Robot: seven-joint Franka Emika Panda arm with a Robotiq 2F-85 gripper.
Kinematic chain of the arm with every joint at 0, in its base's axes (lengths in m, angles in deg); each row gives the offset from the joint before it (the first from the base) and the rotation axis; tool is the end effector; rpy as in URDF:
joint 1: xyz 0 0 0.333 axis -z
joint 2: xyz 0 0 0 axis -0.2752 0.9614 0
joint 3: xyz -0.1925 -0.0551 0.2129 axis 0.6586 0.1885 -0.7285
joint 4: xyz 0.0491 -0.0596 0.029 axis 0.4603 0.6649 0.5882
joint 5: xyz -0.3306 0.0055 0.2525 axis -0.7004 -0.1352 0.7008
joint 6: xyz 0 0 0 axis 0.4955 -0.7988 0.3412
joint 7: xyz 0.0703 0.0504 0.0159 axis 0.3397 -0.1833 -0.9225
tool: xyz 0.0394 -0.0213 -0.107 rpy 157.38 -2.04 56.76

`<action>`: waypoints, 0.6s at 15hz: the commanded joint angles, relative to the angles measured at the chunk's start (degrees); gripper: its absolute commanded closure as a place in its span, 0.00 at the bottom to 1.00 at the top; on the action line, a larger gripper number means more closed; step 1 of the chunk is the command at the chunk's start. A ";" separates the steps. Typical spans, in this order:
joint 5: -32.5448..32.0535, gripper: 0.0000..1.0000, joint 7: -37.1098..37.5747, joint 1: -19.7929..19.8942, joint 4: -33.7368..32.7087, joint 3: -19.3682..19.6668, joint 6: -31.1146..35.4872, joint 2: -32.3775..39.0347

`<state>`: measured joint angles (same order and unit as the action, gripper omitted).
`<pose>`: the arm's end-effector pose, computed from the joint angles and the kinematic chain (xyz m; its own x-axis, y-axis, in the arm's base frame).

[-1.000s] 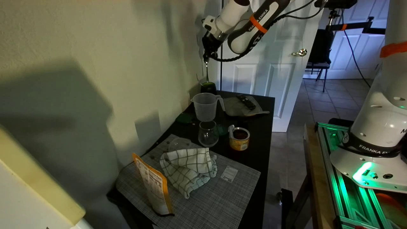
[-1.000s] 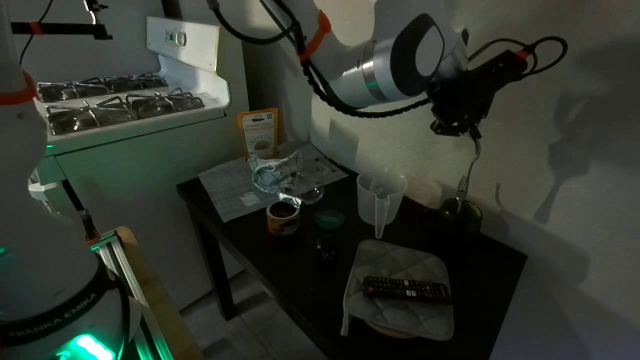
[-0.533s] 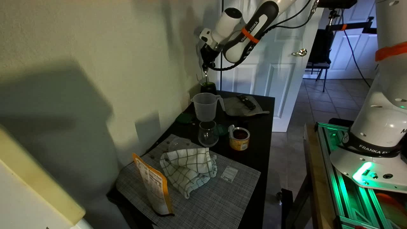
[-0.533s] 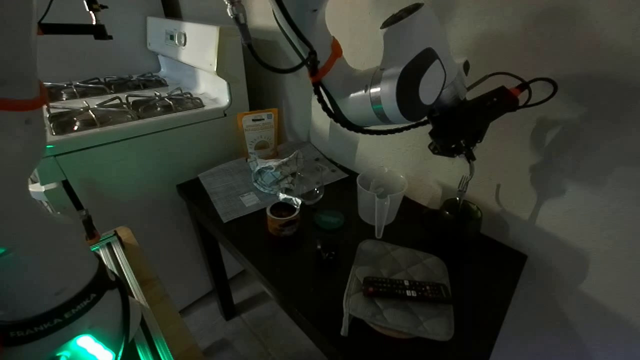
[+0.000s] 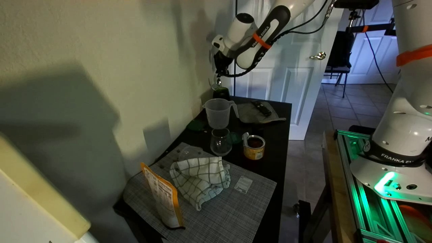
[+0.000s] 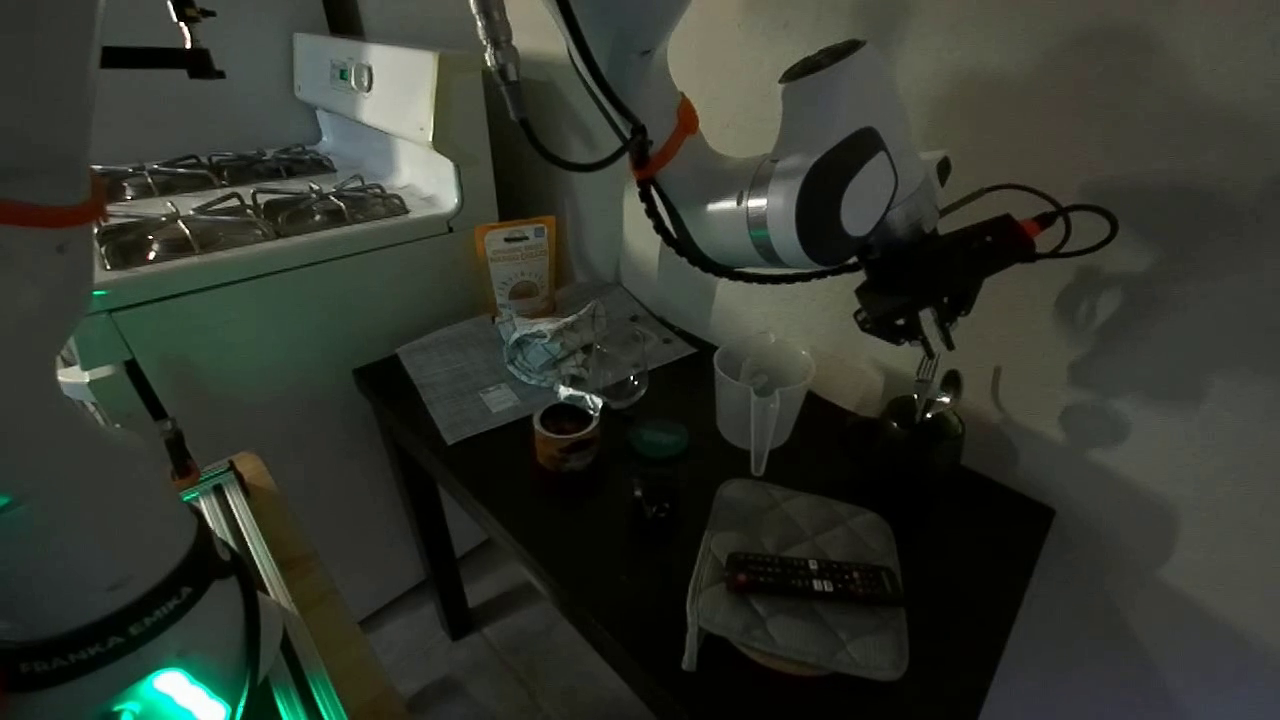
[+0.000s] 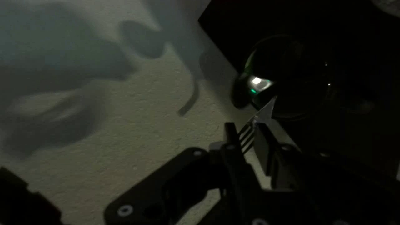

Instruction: Shift the fork and spoon to the mug

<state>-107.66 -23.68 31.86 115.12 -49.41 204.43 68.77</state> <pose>0.6260 -0.2593 0.2809 0.6674 0.7361 0.1130 0.5353 -0.5797 0.6143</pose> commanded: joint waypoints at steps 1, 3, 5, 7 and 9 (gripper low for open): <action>-4.12 0.42 6.61 -6.62 5.23 7.04 4.47 -6.31; -6.76 0.28 8.18 -10.65 10.52 9.07 3.53 -11.08; -7.83 0.12 4.13 -8.74 17.01 3.25 -1.48 -16.29; -6.01 0.00 1.02 -8.88 23.35 0.61 -4.16 -20.39; -3.63 0.00 -5.72 -7.27 30.05 -2.98 -3.27 -24.15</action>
<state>-113.61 -21.24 22.74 133.86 -48.63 201.57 52.47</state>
